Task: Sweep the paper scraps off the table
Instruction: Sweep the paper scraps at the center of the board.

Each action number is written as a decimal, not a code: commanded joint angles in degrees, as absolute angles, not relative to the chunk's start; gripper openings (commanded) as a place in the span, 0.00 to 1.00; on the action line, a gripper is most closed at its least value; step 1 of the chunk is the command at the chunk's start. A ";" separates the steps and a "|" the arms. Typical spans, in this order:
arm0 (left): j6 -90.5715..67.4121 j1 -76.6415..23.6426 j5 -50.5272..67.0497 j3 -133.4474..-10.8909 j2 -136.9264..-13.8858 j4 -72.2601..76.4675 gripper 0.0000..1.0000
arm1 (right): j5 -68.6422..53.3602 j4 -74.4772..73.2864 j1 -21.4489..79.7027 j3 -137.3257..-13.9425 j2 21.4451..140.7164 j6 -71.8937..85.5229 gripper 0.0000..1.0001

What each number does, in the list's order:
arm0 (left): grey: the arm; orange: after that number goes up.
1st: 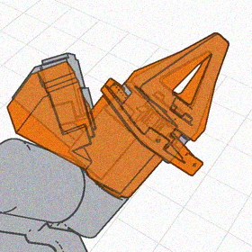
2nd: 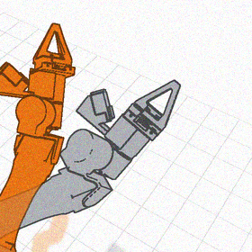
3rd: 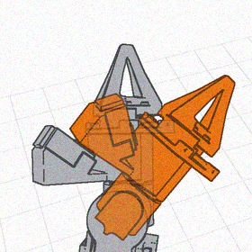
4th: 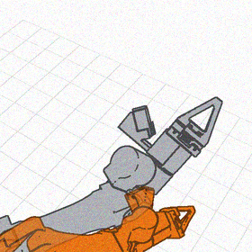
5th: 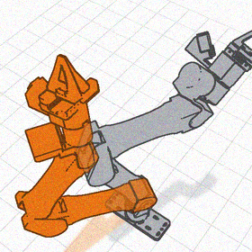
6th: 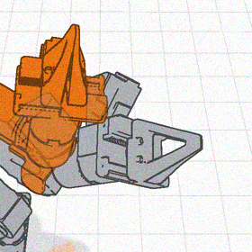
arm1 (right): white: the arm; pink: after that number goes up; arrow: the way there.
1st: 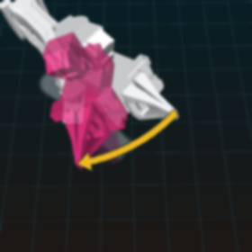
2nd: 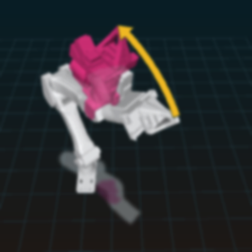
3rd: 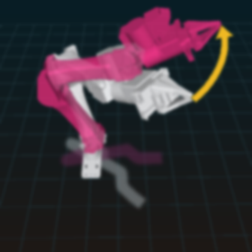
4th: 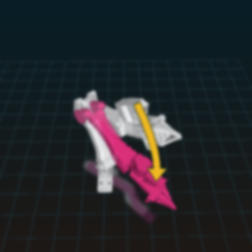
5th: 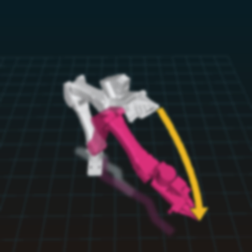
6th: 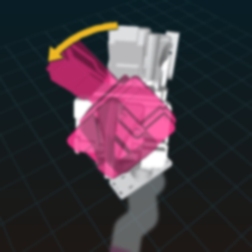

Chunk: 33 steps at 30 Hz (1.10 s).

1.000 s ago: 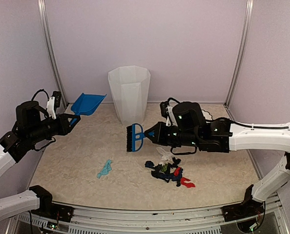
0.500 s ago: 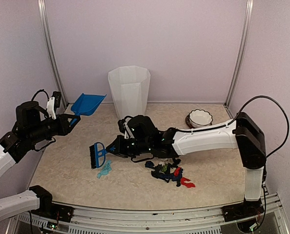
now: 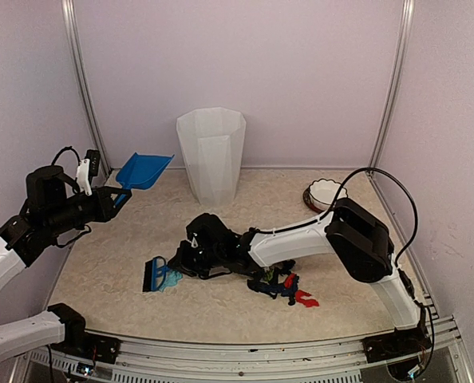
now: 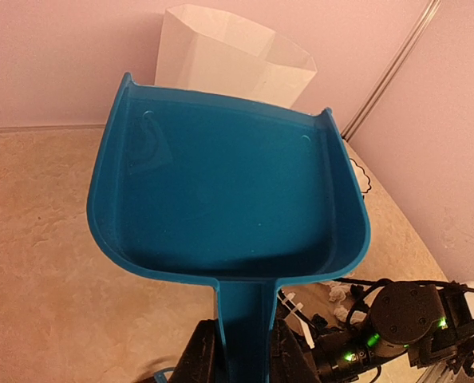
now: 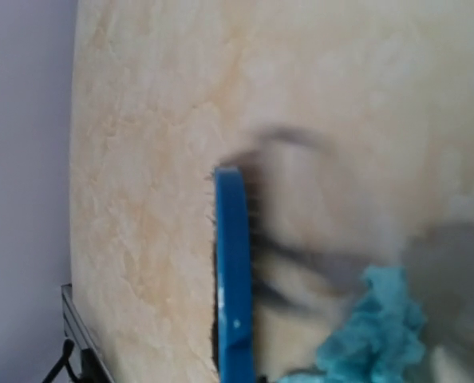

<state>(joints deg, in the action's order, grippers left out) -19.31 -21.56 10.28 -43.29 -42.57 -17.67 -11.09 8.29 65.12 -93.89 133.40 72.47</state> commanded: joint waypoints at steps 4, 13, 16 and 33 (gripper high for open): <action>-19.42 -21.27 10.75 -42.89 -41.92 -17.20 0.00 | -8.02 5.22 63.25 -83.37 127.15 73.13 0.00; -19.42 -21.42 11.79 -42.88 -43.55 -17.14 0.00 | -2.47 2.17 58.52 -59.53 108.15 72.59 0.00; -19.30 -22.14 12.19 -43.06 -44.44 -17.07 0.00 | -0.62 0.07 56.68 -53.53 101.72 71.88 0.00; -21.91 -35.17 3.22 -44.39 -49.05 -17.46 0.00 | 11.26 -19.00 53.88 -47.33 67.17 56.59 0.00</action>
